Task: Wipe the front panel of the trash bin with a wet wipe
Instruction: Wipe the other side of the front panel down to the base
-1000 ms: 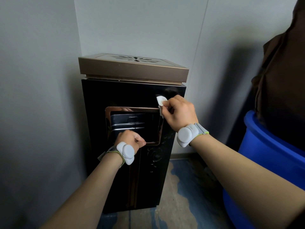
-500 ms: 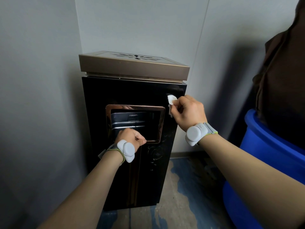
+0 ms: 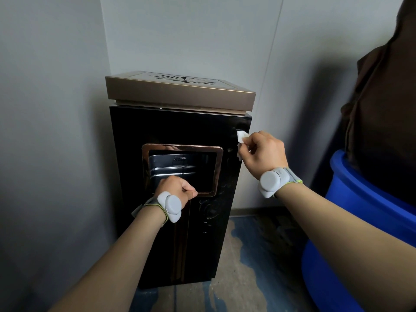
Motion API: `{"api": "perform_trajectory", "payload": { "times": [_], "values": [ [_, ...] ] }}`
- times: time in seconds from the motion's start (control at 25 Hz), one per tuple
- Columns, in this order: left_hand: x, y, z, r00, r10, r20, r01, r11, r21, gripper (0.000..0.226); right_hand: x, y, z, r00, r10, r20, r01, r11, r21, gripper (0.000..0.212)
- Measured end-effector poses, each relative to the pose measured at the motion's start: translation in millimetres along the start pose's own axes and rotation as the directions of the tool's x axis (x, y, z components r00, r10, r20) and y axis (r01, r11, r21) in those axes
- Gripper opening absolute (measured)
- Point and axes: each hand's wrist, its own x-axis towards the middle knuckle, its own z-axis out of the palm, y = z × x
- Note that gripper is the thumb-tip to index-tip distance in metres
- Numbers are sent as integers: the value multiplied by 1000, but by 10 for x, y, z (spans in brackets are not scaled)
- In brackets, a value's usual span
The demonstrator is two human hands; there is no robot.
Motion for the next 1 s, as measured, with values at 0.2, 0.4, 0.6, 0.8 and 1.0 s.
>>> {"api": "perform_trajectory", "payload": {
  "times": [0.2,0.4,0.6,0.8,1.0],
  "values": [
    [-4,7,3,1000,5,1,-5,1000,-4,5,1,53,-61,999,29,-31,-29,1000,-8,11],
    [-6,8,-2,1000,14,1,-14,1000,-13,5,-93,-24,-55,993,-111,27,109,992,62,8],
    [-10,25,1,1000,3,-4,-3,1000,-11,5,-118,-117,68,982,-164,94,158,985,66,11],
    [-9,18,-1,1000,5,-8,-5,1000,-2,5,-97,-170,123,982,-166,92,161,985,59,10],
    [-3,10,4,1000,5,-6,-5,1000,2,5,-109,-164,172,989,-130,67,127,991,49,10]
  ]
}}
